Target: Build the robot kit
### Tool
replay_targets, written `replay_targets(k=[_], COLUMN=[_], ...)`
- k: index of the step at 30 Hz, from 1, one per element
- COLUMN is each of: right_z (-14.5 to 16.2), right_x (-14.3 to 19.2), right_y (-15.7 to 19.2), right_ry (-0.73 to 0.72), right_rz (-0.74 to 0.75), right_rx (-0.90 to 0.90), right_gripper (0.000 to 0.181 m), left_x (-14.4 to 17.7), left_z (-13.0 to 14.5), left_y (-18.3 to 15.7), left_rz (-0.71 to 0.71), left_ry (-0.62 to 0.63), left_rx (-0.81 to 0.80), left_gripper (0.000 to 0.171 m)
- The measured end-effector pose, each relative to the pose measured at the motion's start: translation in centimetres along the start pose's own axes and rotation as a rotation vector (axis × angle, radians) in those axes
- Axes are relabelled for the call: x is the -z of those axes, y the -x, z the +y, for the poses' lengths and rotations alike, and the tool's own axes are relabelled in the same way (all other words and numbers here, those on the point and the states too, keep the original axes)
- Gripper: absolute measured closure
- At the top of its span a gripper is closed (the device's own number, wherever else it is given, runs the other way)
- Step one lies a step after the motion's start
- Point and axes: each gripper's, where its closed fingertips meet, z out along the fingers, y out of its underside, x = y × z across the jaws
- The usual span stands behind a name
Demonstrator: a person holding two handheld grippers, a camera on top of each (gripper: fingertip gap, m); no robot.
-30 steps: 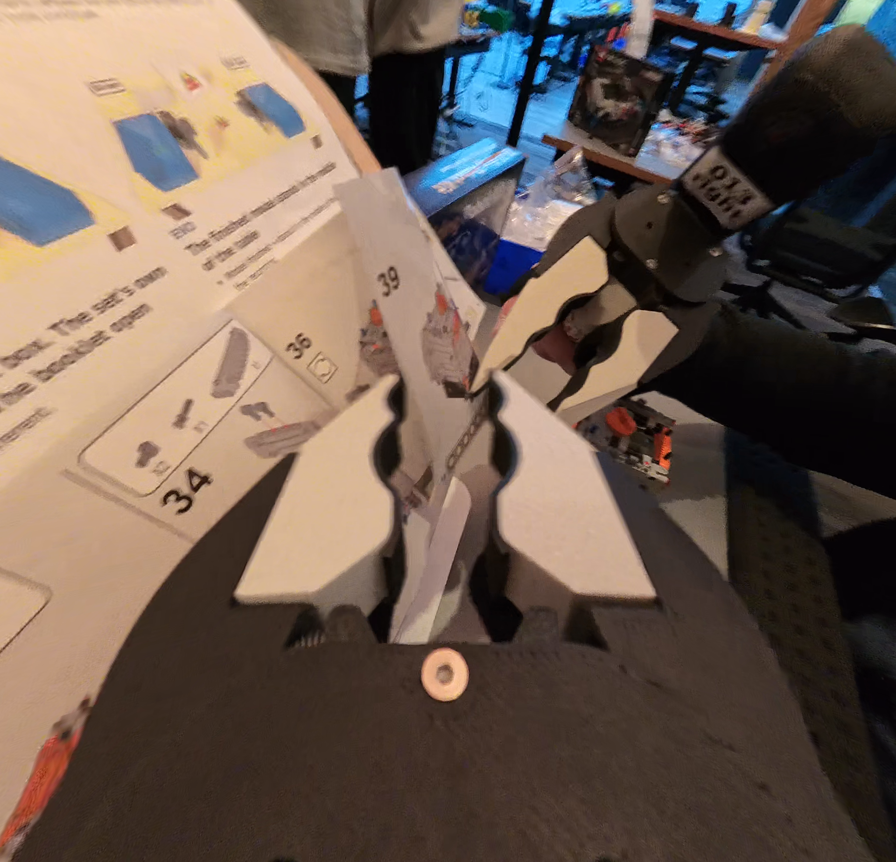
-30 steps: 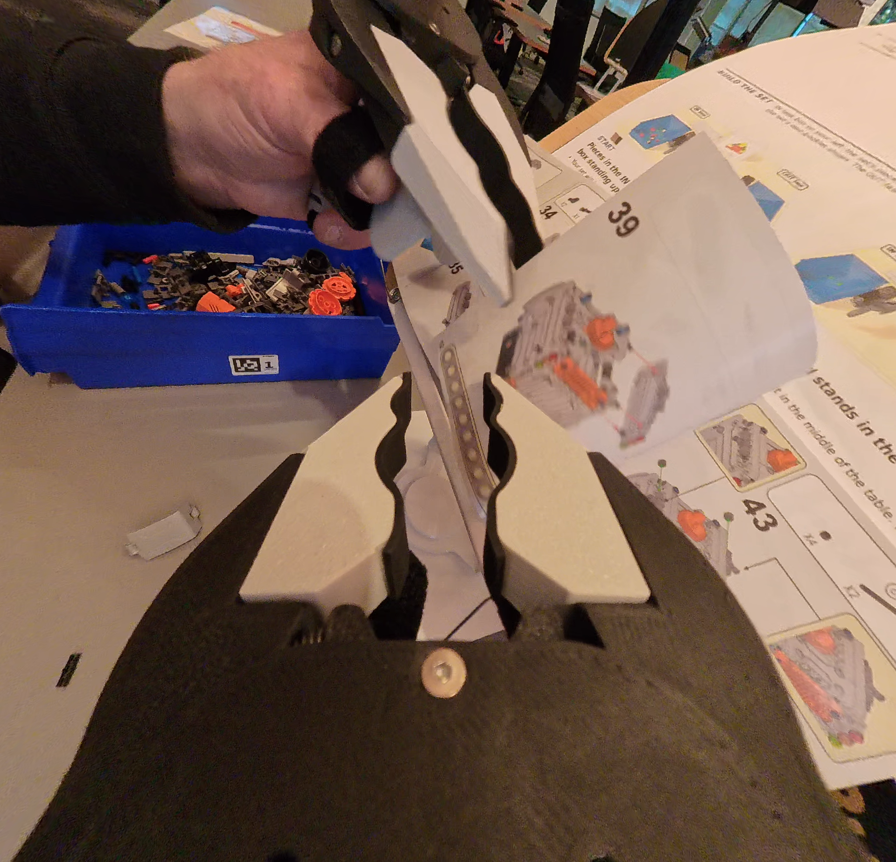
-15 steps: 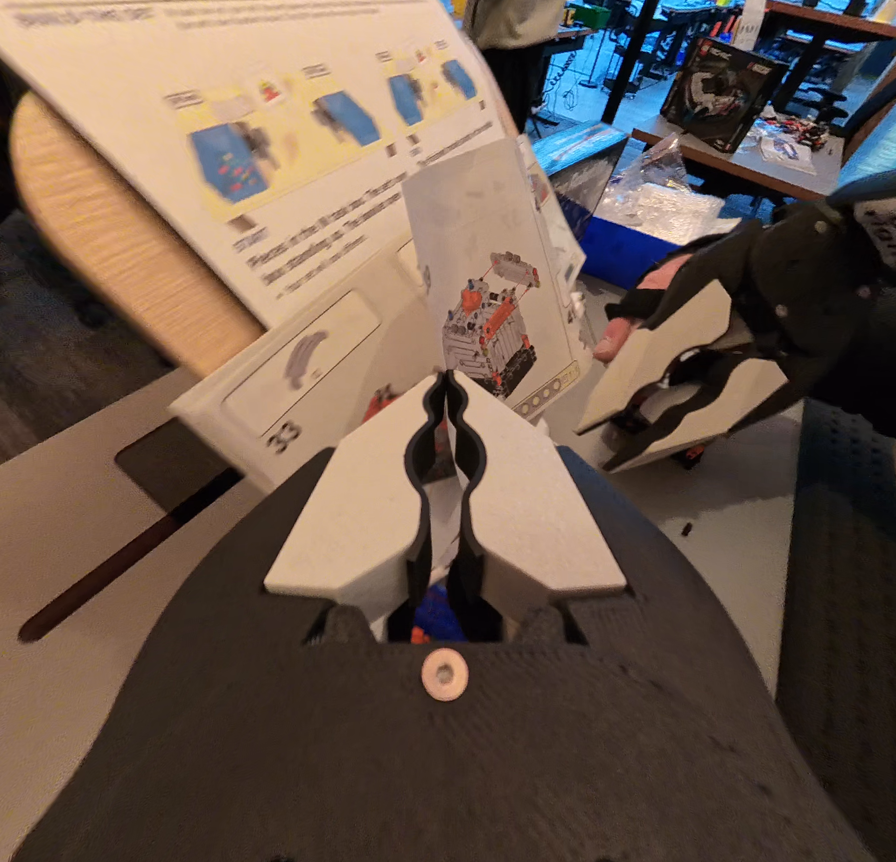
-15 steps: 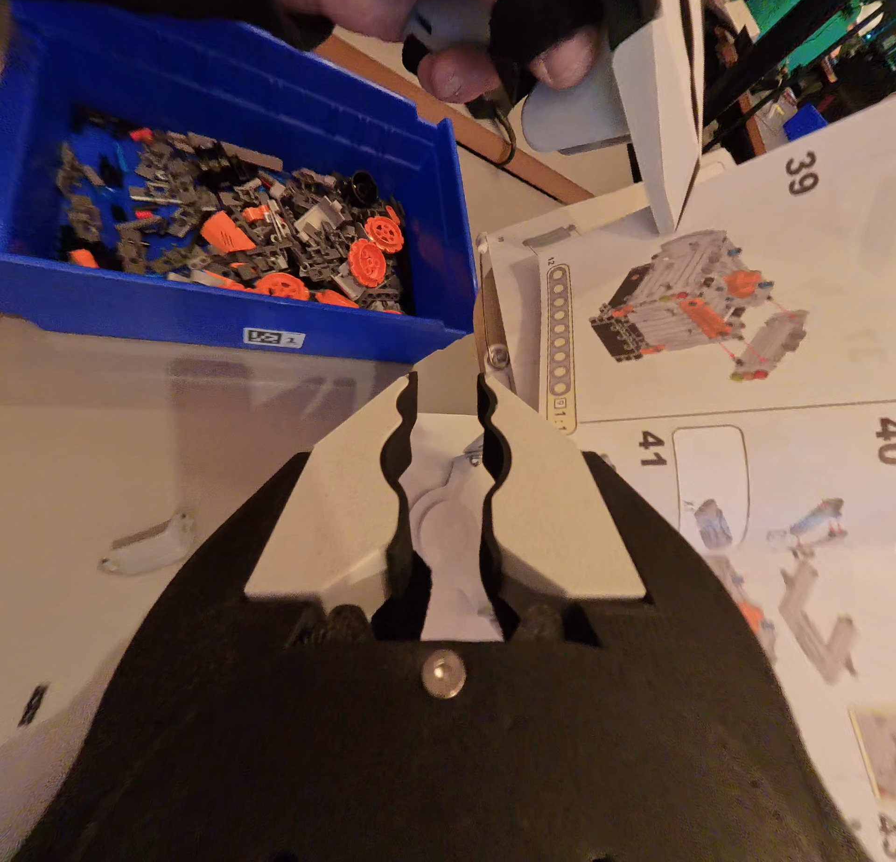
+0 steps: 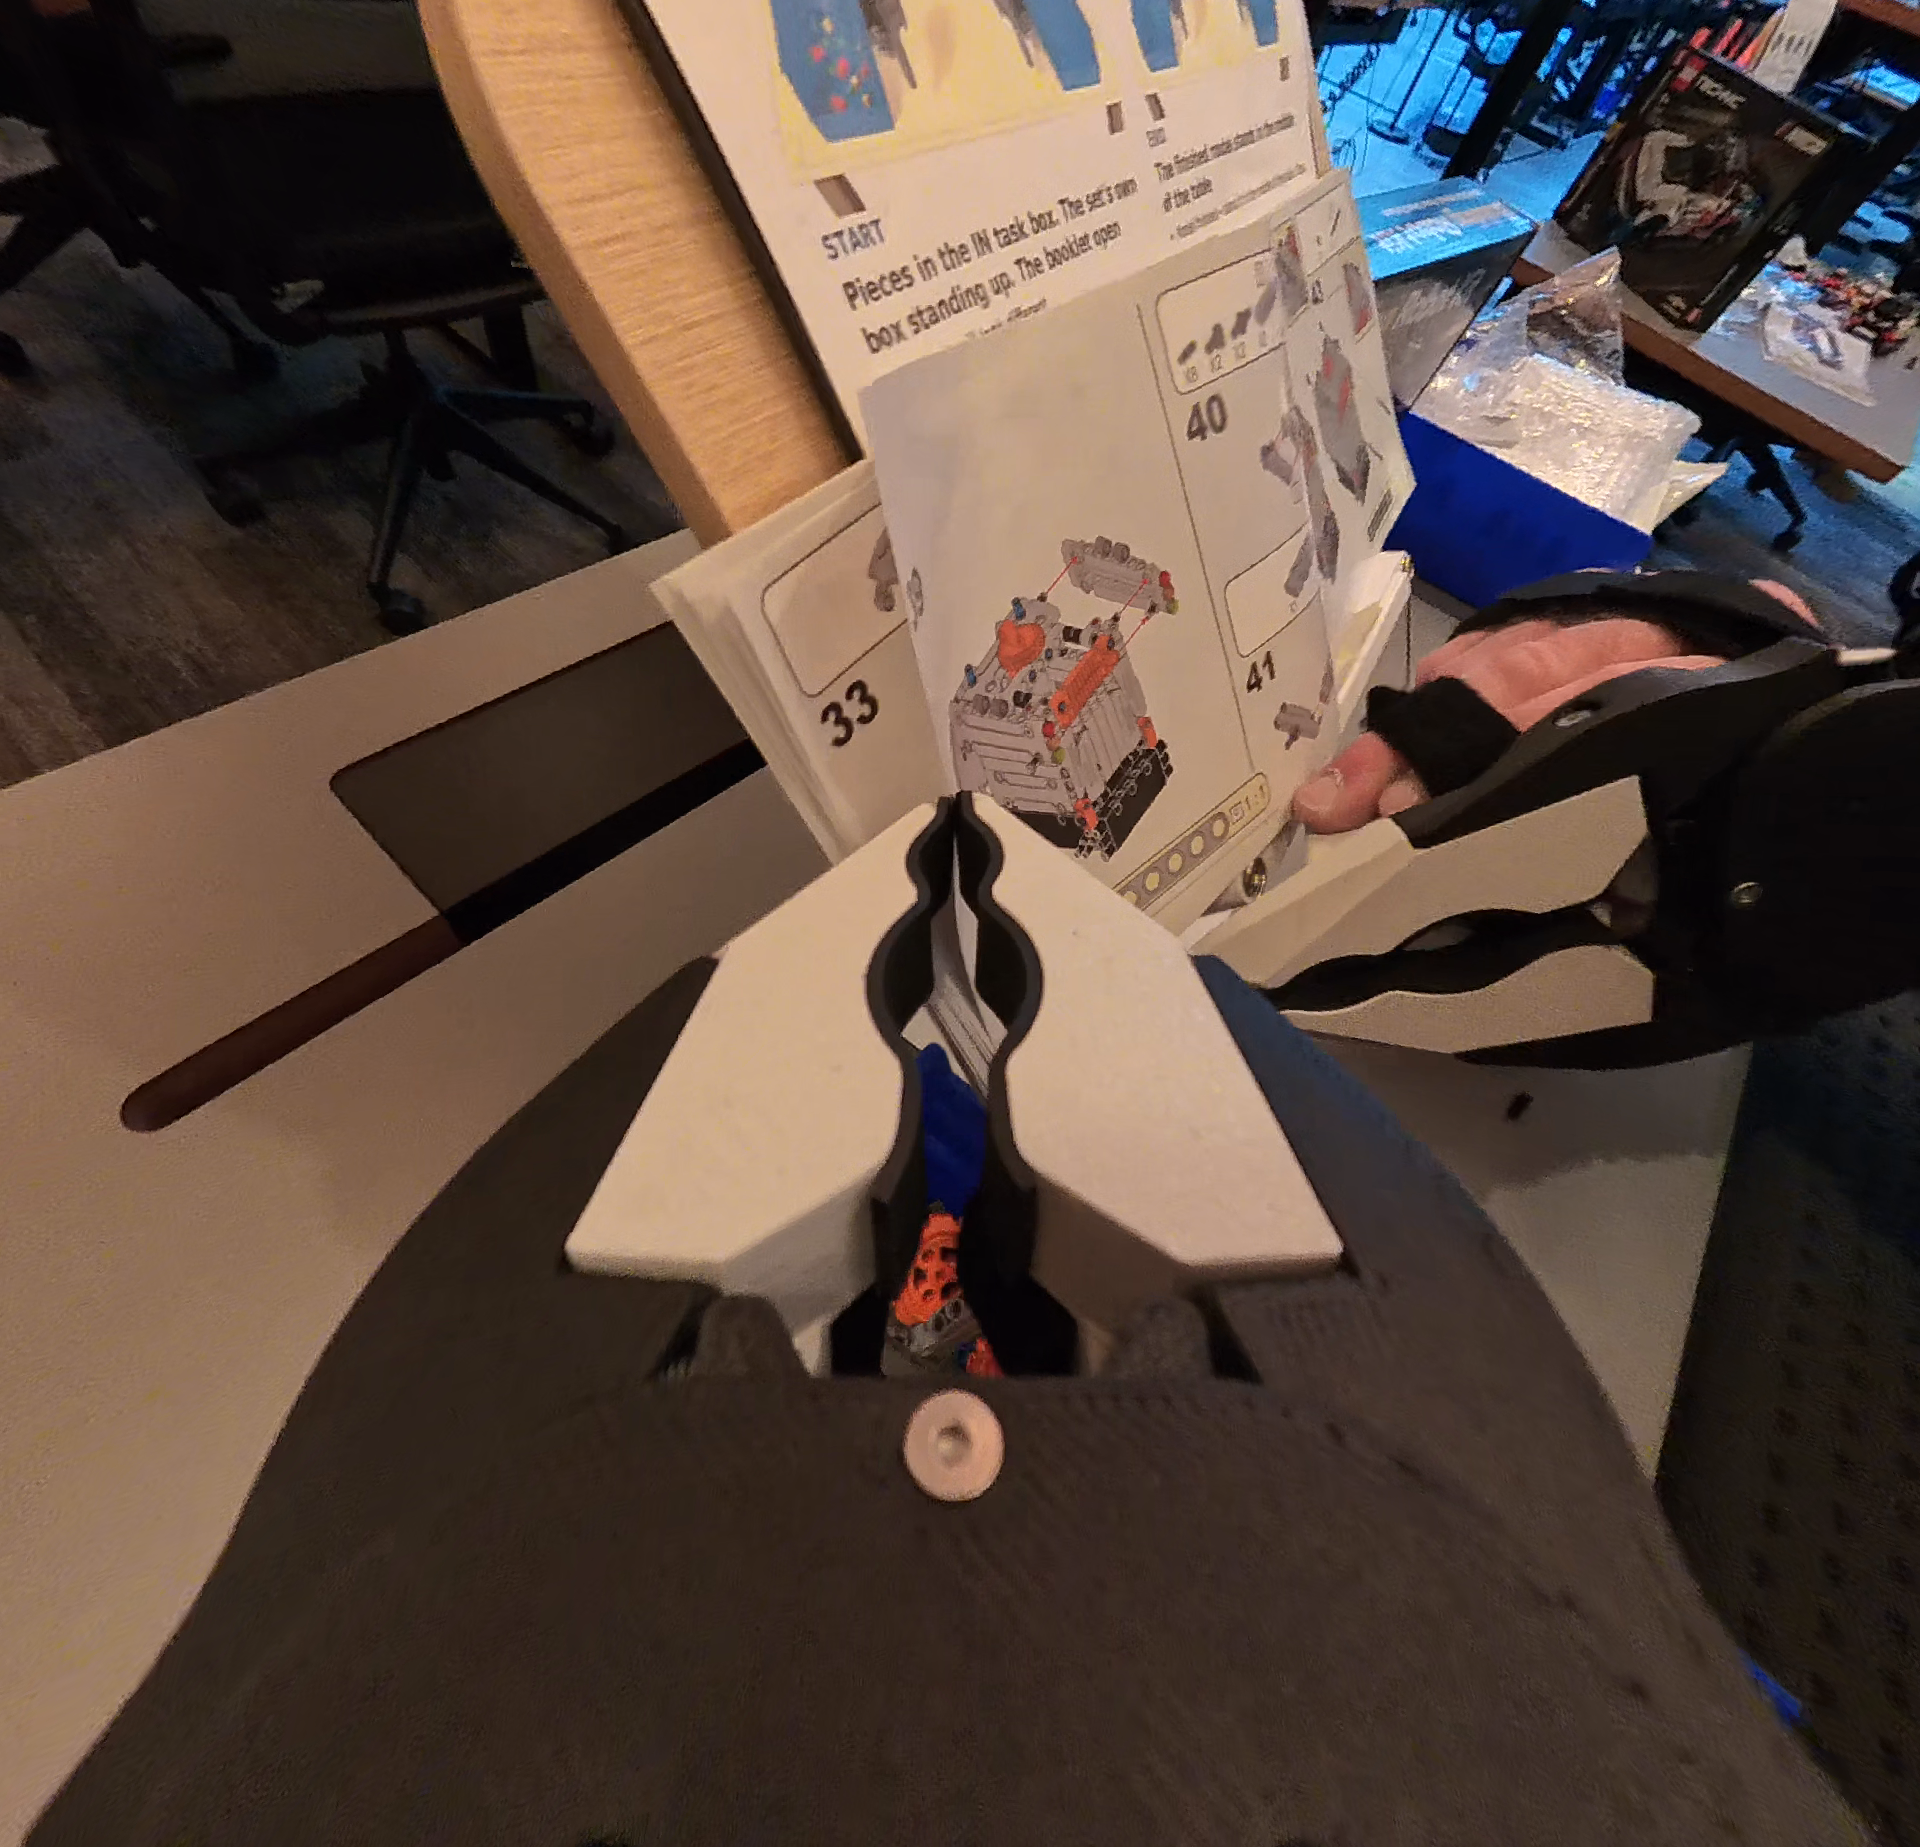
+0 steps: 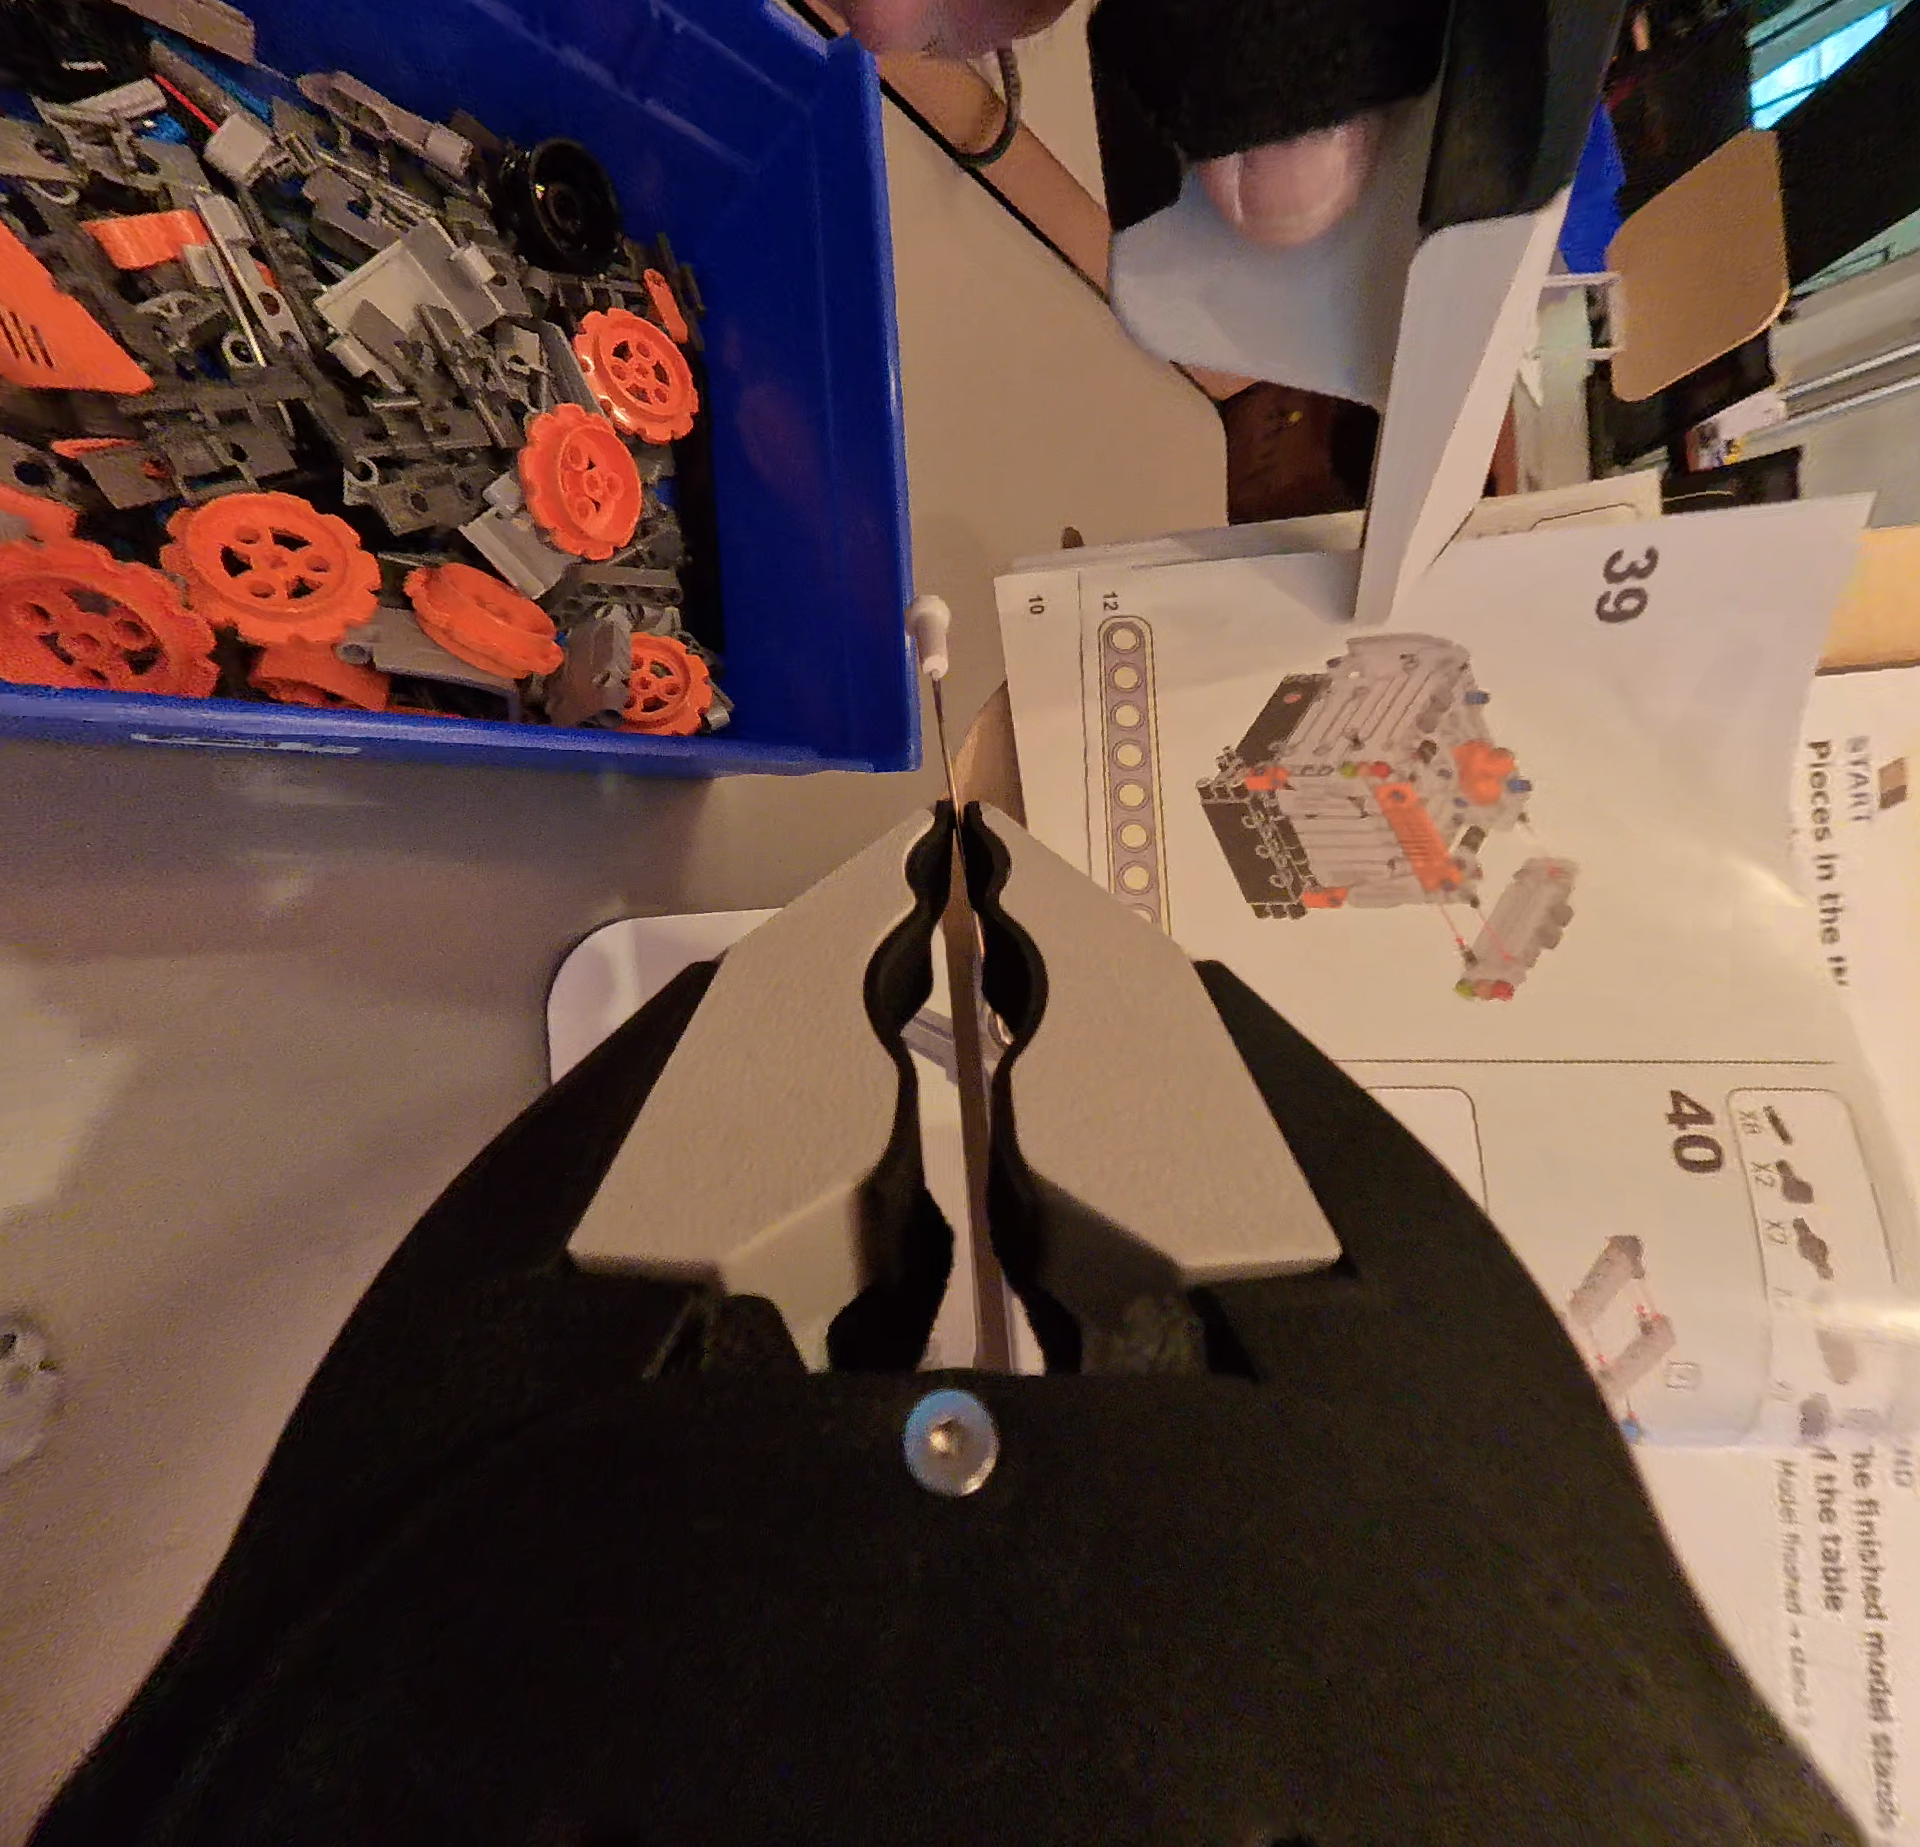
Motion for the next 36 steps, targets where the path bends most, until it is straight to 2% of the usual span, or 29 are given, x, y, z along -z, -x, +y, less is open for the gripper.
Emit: replay_targets(k=[7,10,17,20,24,28,30,32,34,36], right_z=[-0.7,-0.9,0.3,1.1,1.5,2.6,2.7,1.6,1.0,0.5], right_x=[1.0,1.3,2.0,2.4,4.1,6.6,7.1,6.4,4.7,3.0], right_y=[-0.3,-0.8,-3.8,-4.3,-4.6,-5.3,-5.2,-4.7,-4.4,-4.2], right_ry=[-0.160,-0.227,-0.282,-0.251,-0.253,-0.259,-0.271,-0.279,-0.218,-0.178], right_rz=[-0.061,-0.079,0.003,0.024,0.029,0.040,-0.008,-0.042,-0.025,-0.025], right_rx=[-0.170,-0.303,-0.559,-0.574,-0.550,-0.518,-0.522,-0.502,-0.450,-0.450], right_gripper=[0.181,0.181,0.181,0.178,0.160,0.160,0.158,0.156,0.157,0.169], left_x=[0.4,0.5,0.8,0.8,1.0,1.3,1.3,1.3,1.1,1.1], left_z=[0.4,0.4,0.5,0.5,0.4,0.6,0.8,0.8,0.8,0.9], left_y=[0.2,0.3,0.3,0.3,0.1,0.2,0.2,0.1,0.2,0.2], left_rz=[0.000,0.002,0.041,0.047,0.019,-0.026,-0.029,-0.025,-0.038,-0.038], left_ry=[-0.063,-0.068,-0.082,-0.089,-0.088,-0.083,-0.074,-0.076,-0.075,-0.078], left_rx=[0.058,0.066,0.106,0.118,0.100,0.073,0.074,0.077,0.073,0.082], left_gripper=[0.171,0.171,0.171,0.171,0.171,0.170,0.171,0.171,0.171,0.171])
